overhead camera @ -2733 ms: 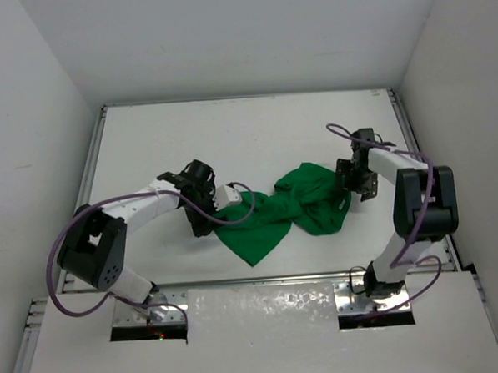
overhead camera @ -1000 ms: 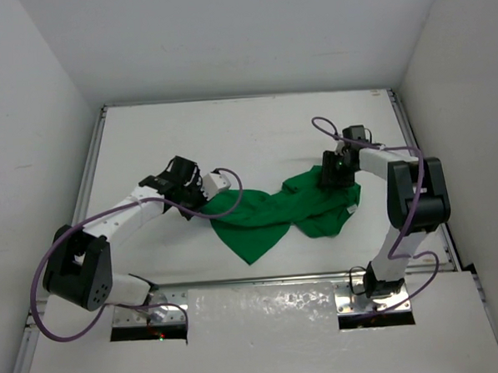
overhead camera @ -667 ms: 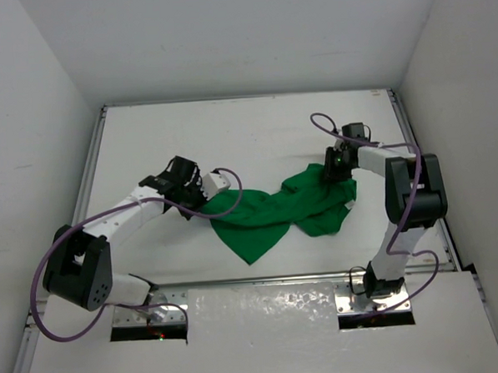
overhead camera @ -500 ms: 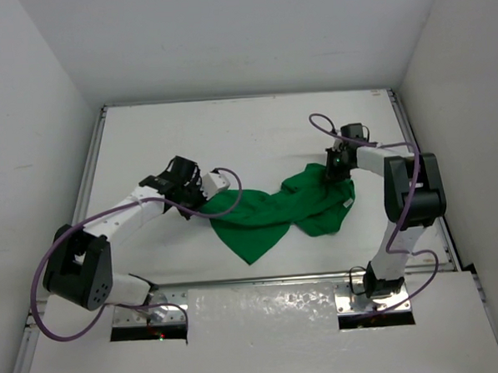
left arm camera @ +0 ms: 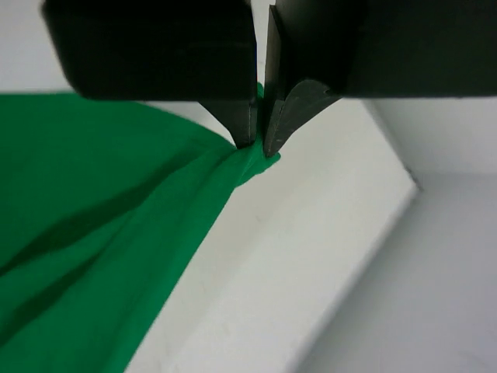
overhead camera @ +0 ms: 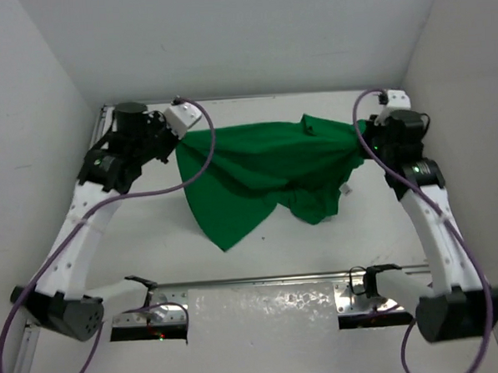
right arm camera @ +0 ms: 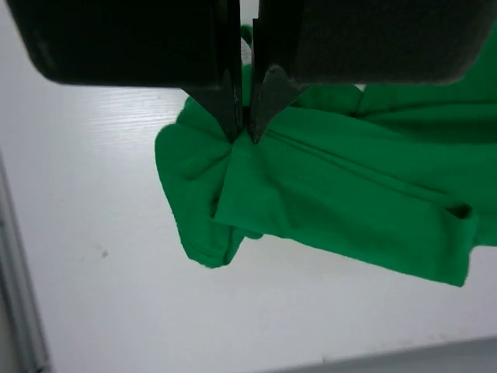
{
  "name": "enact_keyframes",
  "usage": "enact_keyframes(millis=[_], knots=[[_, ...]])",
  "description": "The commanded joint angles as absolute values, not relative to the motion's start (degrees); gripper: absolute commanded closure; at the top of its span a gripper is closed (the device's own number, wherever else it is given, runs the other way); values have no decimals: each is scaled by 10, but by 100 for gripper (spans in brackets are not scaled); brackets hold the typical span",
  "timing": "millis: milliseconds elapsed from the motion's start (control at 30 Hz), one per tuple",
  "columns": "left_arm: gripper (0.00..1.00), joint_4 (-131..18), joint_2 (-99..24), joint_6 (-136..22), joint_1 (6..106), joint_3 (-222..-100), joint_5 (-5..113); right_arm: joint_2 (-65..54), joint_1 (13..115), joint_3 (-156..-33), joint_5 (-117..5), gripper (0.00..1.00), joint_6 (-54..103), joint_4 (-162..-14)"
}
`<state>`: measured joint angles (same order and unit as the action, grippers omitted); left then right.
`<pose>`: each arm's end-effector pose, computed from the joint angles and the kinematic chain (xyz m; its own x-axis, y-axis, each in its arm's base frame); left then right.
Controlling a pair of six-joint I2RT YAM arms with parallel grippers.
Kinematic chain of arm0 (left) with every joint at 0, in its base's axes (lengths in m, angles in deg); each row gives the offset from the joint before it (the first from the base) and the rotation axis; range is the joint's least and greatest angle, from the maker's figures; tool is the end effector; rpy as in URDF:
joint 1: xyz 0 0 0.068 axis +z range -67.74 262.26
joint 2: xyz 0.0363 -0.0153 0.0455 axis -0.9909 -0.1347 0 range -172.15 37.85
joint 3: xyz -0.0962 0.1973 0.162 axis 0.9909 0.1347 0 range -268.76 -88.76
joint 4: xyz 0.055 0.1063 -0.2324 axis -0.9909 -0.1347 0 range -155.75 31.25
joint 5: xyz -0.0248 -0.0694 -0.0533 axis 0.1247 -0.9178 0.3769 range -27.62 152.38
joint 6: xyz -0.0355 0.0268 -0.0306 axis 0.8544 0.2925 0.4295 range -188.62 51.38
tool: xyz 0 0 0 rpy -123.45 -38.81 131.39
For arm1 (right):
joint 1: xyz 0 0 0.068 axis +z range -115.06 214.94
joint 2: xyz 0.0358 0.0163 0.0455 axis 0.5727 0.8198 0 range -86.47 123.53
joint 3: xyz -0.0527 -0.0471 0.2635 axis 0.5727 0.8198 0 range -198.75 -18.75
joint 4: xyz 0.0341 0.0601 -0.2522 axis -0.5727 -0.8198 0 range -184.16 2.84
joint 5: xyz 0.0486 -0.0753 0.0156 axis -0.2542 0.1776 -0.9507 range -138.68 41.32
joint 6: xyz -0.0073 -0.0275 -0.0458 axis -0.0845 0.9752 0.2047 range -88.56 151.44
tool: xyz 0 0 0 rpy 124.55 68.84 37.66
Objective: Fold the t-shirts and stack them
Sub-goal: Flatten out the tshirt
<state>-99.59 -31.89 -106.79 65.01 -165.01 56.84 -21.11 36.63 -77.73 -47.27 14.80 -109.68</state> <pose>0.2431 -0.0790 0.3868 -0.1939 0.7044 -0.6828 0.6247 0.6254 0.4677 0.2561 0.0067 0.3329 -0.4652 0.2728 -0.8422 0.1307 0.9621 0.2394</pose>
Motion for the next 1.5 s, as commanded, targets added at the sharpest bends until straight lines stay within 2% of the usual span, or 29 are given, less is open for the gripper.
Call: enact_keyframes(millis=[0, 167, 333, 500, 600, 700, 800, 900, 1000, 1067, 1233, 1467], knots=[[100, -1034, -251, -1051, 649, -1727, 533, -297, 367, -794, -438, 100, 158, -1183], [100, -1070, -221, -1022, 649, -1853, 536, -365, 368, -920, -456, 100, 212, -1292], [100, -1124, -231, -1010, 649, -2023, 547, -373, 368, -1075, -493, 100, 240, -1372], [100, -1145, -230, -999, 649, -2105, 595, -357, 368, -1227, -504, 100, 250, -1460], [100, -1127, -231, -1006, 649, -2060, 621, -326, 369, -1255, -525, 100, 246, -1474], [100, -1111, -266, -996, 649, -2002, 605, -294, 370, -1153, -543, 100, 224, -1394], [100, -1080, -318, -996, 649, -1965, 610, -234, 370, -1122, -538, 100, 193, -1271], [100, -1032, -356, -993, 649, -1972, 645, -163, 370, -1190, -510, 100, 184, -1202], [100, -1026, -399, -1000, 649, -2000, 666, -94, 370, -1288, -509, 100, 197, -1225], [100, -1016, -419, -1003, 649, -1982, 664, -43, 370, -1298, -518, 100, 200, -1231], [100, -972, -409, -1001, 650, -1957, 659, -90, 370, -1200, -488, 100, 205, -1158], [100, -992, -385, -1012, 650, -2012, 599, -112, 370, -1339, -464, 100, 248, -1235]])
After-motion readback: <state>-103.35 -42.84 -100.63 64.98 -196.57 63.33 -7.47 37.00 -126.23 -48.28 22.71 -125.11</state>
